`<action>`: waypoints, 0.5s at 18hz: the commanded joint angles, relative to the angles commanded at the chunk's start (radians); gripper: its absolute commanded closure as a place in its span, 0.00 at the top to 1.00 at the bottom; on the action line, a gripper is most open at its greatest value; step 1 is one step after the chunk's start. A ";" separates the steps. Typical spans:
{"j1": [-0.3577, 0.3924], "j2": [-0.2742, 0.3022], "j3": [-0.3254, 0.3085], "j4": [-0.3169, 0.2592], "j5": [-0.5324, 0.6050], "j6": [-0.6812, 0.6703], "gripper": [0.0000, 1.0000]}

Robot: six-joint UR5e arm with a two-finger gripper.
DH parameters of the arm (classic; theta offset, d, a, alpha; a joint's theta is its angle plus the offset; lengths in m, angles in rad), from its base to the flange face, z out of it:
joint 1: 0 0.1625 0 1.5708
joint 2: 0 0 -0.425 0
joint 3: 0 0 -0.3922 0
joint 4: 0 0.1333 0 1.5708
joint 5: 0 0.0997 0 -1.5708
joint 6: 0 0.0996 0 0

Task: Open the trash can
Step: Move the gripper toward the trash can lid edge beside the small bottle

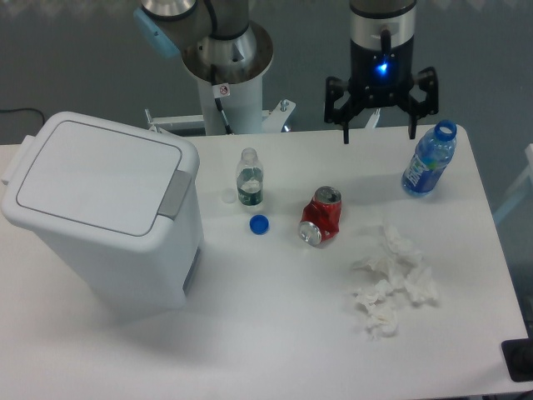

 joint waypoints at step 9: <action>-0.135 -0.069 0.051 0.049 -0.028 -0.092 1.00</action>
